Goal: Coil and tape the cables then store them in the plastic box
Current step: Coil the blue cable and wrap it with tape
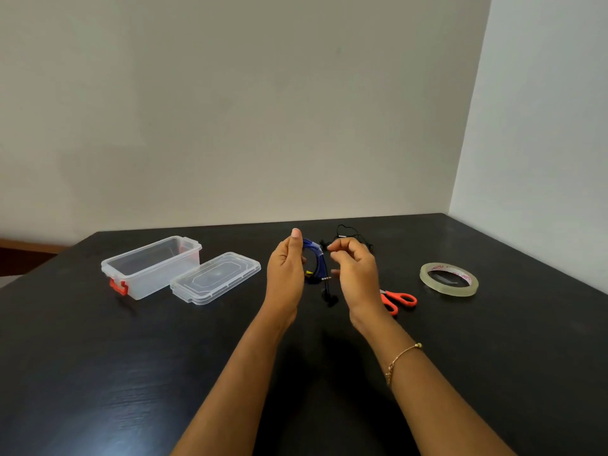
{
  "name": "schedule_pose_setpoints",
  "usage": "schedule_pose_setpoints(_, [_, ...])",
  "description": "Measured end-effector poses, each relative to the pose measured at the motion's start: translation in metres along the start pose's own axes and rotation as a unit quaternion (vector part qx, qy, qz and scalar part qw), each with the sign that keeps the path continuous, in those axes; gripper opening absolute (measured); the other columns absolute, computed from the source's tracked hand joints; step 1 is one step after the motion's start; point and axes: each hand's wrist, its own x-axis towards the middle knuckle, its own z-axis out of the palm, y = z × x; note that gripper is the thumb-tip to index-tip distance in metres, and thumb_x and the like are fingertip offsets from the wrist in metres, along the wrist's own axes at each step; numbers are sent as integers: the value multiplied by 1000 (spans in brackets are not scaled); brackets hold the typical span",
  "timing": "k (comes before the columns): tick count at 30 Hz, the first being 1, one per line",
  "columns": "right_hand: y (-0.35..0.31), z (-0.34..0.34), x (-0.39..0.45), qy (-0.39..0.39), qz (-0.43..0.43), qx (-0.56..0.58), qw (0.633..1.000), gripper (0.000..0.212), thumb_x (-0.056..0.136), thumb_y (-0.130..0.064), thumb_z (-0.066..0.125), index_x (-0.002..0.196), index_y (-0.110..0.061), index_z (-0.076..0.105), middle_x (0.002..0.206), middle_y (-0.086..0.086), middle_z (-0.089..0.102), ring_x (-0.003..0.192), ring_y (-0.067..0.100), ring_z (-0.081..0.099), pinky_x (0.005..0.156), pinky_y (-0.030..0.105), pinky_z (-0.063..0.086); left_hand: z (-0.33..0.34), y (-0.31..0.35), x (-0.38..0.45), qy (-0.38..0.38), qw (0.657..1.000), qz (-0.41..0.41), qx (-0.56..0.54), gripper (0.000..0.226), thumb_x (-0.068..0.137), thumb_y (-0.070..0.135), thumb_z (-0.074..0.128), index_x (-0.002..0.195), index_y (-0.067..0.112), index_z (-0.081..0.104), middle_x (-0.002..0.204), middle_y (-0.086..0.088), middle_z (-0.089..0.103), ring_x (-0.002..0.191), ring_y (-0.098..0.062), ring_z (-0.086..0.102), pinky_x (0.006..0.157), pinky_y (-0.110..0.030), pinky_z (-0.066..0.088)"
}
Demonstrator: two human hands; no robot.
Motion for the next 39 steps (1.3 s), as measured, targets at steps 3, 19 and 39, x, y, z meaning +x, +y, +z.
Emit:
schedule_pose_setpoints(3, [2,3,-3,9,-137,-63,988,19,88,-7,55,79,-24,58,95,-3,49,91,12,52,69,11,47,-1,0,0,14,1000,0,-6,37,97,37,32,84,13,57,70,3,46,66,-7,43,60,-19,39])
schedule_pose_setpoints(19, [-3,2,-8,-184,45,-16,982,18,96,-23,44,89,-27,60,90,-5,58,86,3,51,74,14,37,-3,-2,0,-11,1000,-22,-1,42,98,38,29,98,6,57,86,2,53,78,-5,49,63,-16,36])
schedule_pose_setpoints(39, [3,28,-14,-142,97,-9,985,21,88,-19,61,106,-13,53,90,6,70,69,11,66,57,21,50,-69,5,-2,-29,994,-88,54,23,98,18,39,84,21,57,90,-5,60,82,-12,53,72,-23,41])
